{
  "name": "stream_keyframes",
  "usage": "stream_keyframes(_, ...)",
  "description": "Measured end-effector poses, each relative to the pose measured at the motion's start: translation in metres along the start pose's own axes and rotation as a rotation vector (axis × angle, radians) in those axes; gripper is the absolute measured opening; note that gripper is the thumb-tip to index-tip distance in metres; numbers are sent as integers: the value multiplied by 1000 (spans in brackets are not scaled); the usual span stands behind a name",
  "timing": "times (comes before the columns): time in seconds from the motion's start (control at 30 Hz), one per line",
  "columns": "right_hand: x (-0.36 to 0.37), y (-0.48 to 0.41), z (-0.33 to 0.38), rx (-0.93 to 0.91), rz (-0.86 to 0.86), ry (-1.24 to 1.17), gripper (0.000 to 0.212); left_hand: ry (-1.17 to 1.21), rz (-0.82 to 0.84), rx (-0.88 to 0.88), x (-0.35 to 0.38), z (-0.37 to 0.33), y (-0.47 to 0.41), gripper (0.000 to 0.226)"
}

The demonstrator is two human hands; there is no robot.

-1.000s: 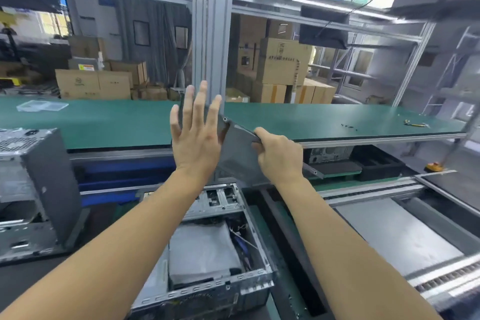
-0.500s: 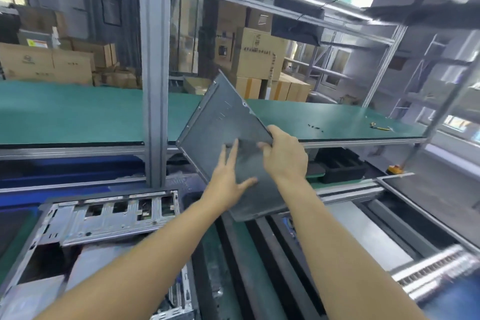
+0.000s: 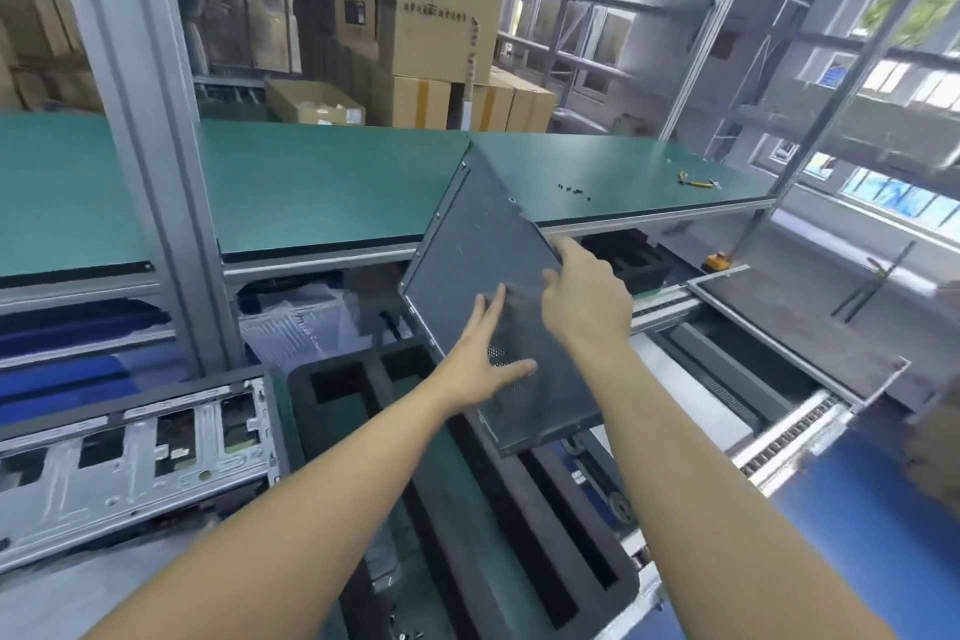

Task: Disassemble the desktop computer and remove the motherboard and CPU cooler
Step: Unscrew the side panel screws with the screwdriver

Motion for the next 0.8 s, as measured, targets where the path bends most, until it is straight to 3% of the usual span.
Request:
stream_keyframes(0.5,118,-71,-87,35,197,127,14,204,54,-193,86,78,-112,96)
stream_keyframes(0.8,171,-92,-123,132,321,128,8,188,99,-319,115,116,-134,87)
Point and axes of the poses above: each hand's wrist, its own y-axis away from the middle knuckle, its own x-axis out of the palm, z = x × y, the point moved 10 cm from there along -y, towards the middle knuckle, and after that the axes turned 6 degrees about -z, right-handed, at the moved point
